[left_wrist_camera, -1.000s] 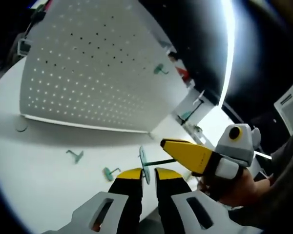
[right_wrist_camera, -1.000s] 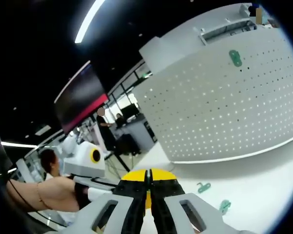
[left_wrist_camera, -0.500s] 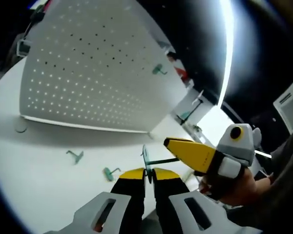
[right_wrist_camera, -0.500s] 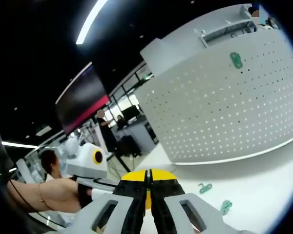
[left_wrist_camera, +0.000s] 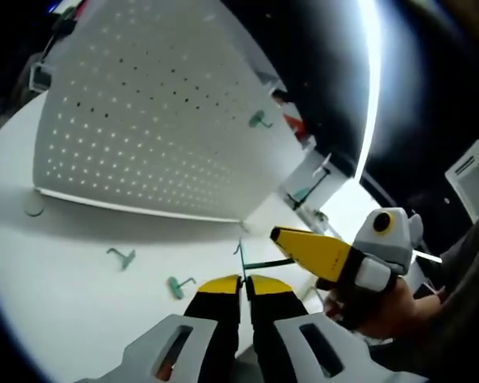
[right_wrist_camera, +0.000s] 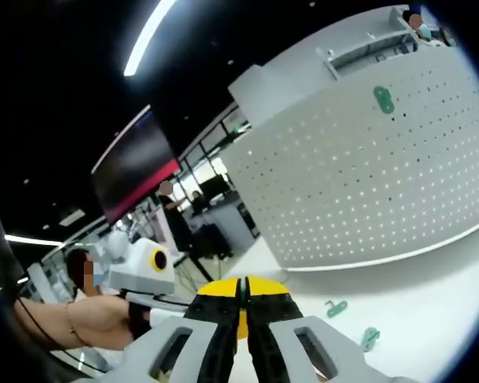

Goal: Insert the hook assembly into the mounting plate slot until the hook locks in place.

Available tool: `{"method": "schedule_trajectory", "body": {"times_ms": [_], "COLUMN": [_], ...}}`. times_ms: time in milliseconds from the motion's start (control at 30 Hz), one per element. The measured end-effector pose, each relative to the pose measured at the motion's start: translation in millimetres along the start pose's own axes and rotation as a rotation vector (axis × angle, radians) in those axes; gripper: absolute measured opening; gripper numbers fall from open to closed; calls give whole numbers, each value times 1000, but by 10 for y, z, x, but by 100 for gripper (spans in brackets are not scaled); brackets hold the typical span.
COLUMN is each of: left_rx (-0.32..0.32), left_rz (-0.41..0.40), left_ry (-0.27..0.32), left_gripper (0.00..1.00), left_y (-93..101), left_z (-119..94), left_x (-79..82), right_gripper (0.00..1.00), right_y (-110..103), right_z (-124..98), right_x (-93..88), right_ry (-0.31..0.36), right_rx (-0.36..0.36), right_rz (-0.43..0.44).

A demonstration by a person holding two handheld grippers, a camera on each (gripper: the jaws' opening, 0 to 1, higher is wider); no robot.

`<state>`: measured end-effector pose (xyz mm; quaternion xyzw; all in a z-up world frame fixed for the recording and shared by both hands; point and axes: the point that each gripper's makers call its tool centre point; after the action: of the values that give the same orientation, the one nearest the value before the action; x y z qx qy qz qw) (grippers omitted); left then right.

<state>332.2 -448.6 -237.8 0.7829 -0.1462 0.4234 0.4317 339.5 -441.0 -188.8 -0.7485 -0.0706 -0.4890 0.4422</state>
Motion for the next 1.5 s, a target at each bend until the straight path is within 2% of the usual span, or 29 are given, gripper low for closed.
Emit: {"method": "schedule_trajectory", "body": {"times_ms": [133,233,367,567,700,867,1167,1500], "left_rx": [12,27,48,76,139,173,205,189], "left_rz": [5,35,76,113,207,261,354,449], "left_ry": [3,-7,-12,1,-9,7,28,45], "left_gripper": [2,2,2,2,1,1,2,2], "left_y": [-13,-30,-39,-65,-147,-165,-133,4], "left_z": [-13,-29,-41,-50,-93,-144,-135,-86], "left_x": [28,38,65,130,178,279,344,365], "right_gripper": [0,1,1,7,8,11,13,12], "right_y": [-8,-4,-11,-70,-122,-68,-62,-64], "right_z": [-2,11,12,-28,-86,-130,-115,-39], "right_x": [4,-21,-19,101,190,189,101,71], "right_ry": [-5,-14,-14,5,20,6,-30,-35], "right_rx": [8,23,21,39,55,27,7,-2], "right_rz": [8,60,64,83,83,55,61,107]}}
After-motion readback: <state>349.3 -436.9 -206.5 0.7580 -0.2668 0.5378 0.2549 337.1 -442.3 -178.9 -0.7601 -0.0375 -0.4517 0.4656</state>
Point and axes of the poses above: the point that each gripper's makers call its tool centre point, and the gripper's own axes: z roughly forward along the fingers, y roughly to its right, x roughly out of its top, and after that the axes turned 9 degrees about z, right-handed
